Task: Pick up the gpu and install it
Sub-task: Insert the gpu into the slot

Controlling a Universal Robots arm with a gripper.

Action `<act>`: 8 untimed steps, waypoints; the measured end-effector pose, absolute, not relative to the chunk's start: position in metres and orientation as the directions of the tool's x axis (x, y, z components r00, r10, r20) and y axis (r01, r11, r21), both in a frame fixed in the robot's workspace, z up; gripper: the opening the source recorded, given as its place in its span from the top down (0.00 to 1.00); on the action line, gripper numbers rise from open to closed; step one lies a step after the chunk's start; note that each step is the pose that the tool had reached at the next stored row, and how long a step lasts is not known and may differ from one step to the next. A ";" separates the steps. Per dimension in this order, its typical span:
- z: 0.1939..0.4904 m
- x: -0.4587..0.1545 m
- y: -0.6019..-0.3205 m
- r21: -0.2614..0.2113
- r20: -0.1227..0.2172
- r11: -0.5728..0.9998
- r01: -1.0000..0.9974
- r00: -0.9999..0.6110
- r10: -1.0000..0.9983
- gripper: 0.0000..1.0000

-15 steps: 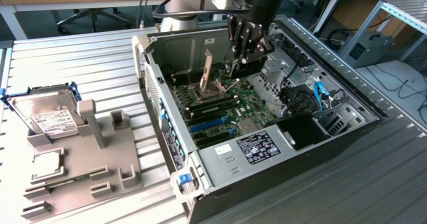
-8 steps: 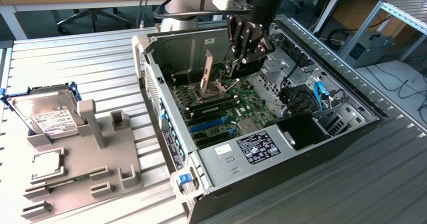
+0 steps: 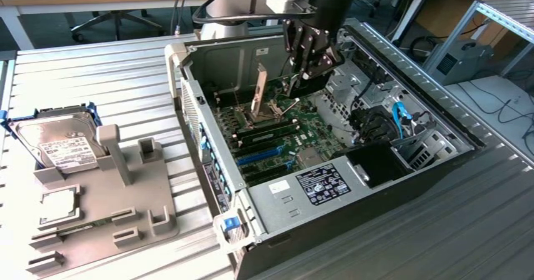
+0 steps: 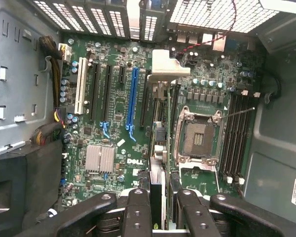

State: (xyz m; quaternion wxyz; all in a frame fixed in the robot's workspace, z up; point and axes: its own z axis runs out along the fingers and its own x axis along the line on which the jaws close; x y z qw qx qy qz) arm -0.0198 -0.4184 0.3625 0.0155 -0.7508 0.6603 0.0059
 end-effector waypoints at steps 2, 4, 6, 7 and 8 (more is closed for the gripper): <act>0.363 -0.020 -0.418 -0.015 -0.029 -0.134 -0.991 0.135 -0.990 0.74; 0.362 -0.020 -0.418 -0.016 -0.029 -0.144 -0.989 0.145 -0.989 0.74; 0.362 -0.020 -0.418 -0.015 -0.029 -0.157 -0.988 0.157 -0.987 0.74; 0.363 -0.020 -0.418 -0.015 -0.029 -0.161 -0.987 0.161 -0.986 0.74; 0.362 -0.020 -0.418 -0.015 -0.029 -0.164 -0.986 0.164 -0.986 0.74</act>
